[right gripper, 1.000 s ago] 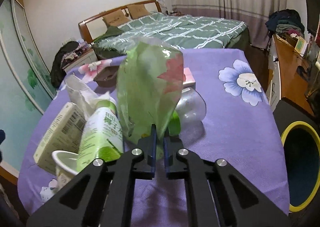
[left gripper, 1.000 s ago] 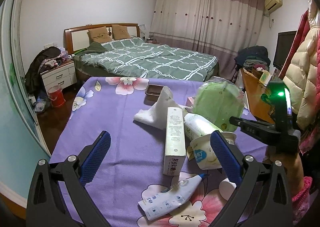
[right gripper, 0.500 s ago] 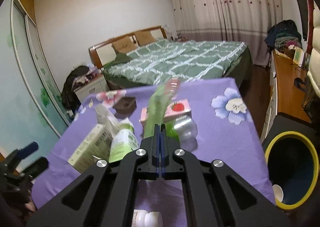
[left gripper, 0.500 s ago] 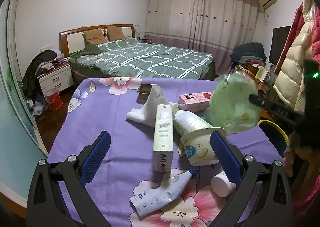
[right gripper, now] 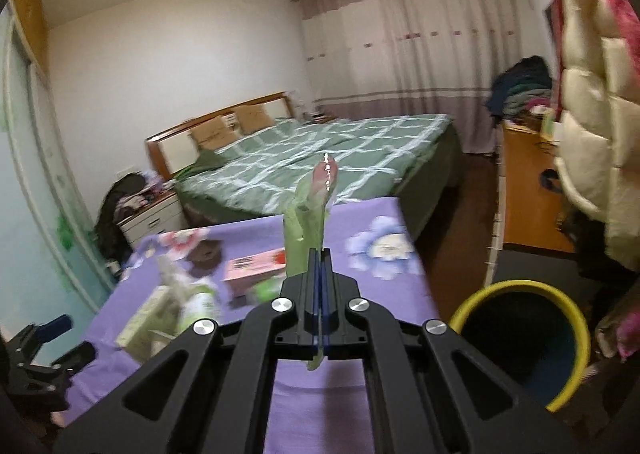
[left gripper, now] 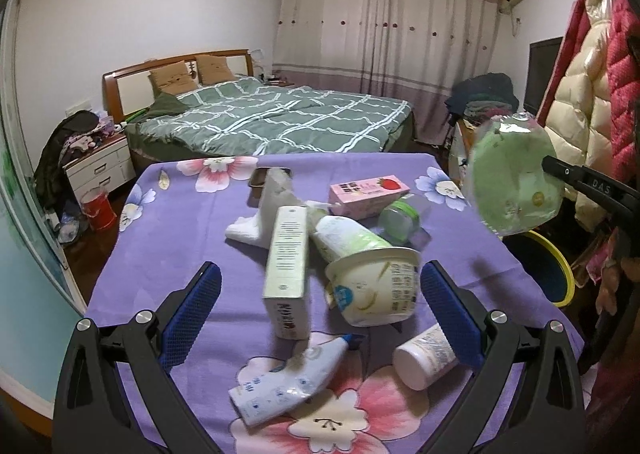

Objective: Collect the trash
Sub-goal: 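Drop the green bottle into the bin by opening the right gripper, then grasp the white pill bottle with the left gripper and lift it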

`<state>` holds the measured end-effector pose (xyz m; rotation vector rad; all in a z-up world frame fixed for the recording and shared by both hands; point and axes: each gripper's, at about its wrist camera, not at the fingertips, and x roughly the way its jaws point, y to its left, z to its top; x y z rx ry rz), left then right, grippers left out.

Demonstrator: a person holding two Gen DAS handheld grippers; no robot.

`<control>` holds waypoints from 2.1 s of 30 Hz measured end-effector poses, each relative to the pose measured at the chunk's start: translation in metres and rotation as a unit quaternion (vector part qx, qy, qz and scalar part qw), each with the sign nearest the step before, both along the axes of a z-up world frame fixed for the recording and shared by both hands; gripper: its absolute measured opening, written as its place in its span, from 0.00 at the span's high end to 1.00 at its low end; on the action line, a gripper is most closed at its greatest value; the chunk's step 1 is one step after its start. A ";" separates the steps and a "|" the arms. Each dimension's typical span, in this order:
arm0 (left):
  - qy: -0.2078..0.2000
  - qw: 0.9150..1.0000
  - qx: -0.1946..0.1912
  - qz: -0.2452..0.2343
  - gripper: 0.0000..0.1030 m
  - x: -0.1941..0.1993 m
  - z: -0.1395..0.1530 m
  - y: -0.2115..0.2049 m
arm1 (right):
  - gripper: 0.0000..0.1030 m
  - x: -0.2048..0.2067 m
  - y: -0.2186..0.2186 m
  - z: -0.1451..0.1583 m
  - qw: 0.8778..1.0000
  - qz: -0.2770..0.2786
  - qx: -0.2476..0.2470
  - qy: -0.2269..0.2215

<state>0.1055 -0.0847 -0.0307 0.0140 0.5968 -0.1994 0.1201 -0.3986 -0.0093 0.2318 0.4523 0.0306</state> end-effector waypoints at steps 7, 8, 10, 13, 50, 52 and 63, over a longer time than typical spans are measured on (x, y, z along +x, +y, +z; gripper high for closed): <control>0.009 1.000 0.006 -0.025 0.05 0.000 -0.003 -0.026 | 0.99 -0.005 -0.076 -0.030 0.993 -0.114 -0.015 0.040; 0.012 0.999 0.008 -0.029 0.05 0.001 -0.004 -0.031 | 0.99 -0.005 -0.082 -0.034 0.991 -0.124 -0.017 0.045; 0.015 0.999 0.011 -0.032 0.05 0.001 -0.005 -0.037 | 0.99 -0.002 -0.099 -0.047 0.987 -0.145 -0.019 0.064; 0.018 0.999 0.015 -0.039 0.05 0.000 -0.007 -0.046 | 0.99 0.002 -0.121 -0.068 0.982 -0.167 -0.019 0.090; 0.130 0.989 0.065 0.008 0.05 -0.004 -0.081 -0.131 | 0.72 -0.011 -0.133 -0.097 0.984 -0.154 0.001 0.089; 0.134 0.989 0.064 0.006 0.05 0.000 -0.084 -0.137 | 0.72 -0.012 -0.137 -0.099 0.984 -0.155 0.004 0.089; 0.144 0.987 0.075 0.017 0.10 0.018 -0.096 -0.150 | 0.71 -0.020 -0.161 -0.113 0.981 -0.165 0.025 0.096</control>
